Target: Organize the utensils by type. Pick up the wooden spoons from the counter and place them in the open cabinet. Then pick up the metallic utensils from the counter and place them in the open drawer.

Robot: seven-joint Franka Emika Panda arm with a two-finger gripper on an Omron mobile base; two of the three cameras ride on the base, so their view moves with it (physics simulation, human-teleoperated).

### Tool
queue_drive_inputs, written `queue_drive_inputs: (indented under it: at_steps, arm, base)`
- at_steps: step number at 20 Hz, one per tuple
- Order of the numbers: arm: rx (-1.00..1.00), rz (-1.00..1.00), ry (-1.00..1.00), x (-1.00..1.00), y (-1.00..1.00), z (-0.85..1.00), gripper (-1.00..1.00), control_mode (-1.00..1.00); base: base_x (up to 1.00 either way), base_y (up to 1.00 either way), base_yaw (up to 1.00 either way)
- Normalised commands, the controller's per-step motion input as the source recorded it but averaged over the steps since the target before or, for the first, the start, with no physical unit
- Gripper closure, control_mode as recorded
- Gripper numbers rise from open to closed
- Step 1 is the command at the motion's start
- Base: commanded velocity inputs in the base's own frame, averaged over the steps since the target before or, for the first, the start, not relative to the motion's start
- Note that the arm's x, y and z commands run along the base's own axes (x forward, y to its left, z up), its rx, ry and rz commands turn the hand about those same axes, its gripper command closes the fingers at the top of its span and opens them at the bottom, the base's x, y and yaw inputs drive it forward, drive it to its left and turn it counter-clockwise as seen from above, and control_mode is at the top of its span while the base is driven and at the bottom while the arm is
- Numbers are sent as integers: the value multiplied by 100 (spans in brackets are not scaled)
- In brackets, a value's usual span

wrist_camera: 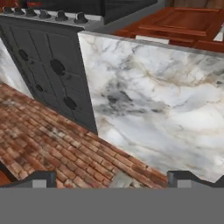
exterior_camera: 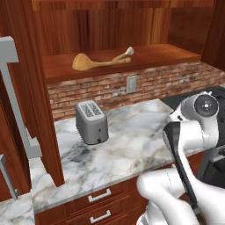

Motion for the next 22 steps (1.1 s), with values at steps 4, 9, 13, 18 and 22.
queue_drive_inputs:
  at_steps: [4, 9, 13, 18, 22]
  arm:
    - [-32, 0, 12, -38, 43, -41, -100, -100]
    - [1, 0, 0, -39, -7, -46, -100, -100]
    - [15, 7, 0, -16, -32, -38, -100, -100]
    - [7, 12, 2, -10, -8, -38, -100, -100]
    - [1, 5, 0, -1, 1, -44, -100, -100]
  base:
    - [0, 0, 0]
    - [0, 0, 0]
    - [0, 0, 0]
    - [0, 0, 0]
    - [0, 0, 0]
